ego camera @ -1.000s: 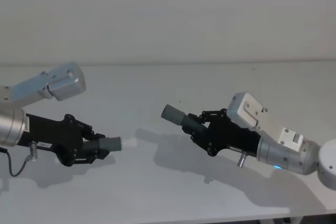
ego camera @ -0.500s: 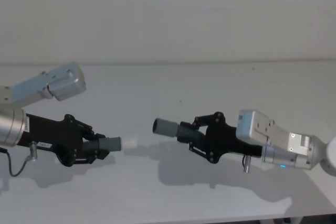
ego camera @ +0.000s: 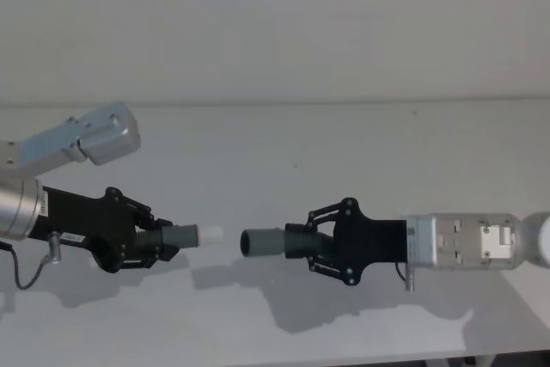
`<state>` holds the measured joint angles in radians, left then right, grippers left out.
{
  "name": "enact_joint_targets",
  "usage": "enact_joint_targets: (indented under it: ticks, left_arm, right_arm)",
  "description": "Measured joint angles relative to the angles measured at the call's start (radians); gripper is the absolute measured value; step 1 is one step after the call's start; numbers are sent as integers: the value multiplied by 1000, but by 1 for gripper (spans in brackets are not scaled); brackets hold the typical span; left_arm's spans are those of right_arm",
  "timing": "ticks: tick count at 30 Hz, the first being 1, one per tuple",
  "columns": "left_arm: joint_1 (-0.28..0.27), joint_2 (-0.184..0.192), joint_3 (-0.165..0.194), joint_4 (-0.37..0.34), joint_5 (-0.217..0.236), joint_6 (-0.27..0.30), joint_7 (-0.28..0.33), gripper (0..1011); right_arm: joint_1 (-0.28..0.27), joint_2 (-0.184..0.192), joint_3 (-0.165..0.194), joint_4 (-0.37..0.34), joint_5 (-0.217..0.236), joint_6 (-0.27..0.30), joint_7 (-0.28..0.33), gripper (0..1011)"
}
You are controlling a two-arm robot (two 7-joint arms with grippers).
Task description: Use both hands to pick up one end of the pipe from the table, align the ends, and insert them.
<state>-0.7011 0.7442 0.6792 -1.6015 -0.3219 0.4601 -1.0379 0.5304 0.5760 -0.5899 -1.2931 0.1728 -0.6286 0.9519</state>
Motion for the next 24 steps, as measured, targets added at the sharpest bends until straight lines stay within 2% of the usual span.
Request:
enact_joint_targets:
  ticks: [5,10,17,24]
  left_arm:
    - [0,0,0,0,0,0,0,335]
    - [0,0,0,0,0,0,0,335]
    - [0,0,0,0,0,0,0,335]
    - [0,0,0,0,0,0,0,335]
  right_arm:
    - [34,-13,-25,38,11,-92,52,253]
    - [59,-26,-39,67,11,-155,79,253]
    - [76,-40,-42,89,-22,-191,73,253]
    - [86,-48,-37,106,-64,-199,46,252]
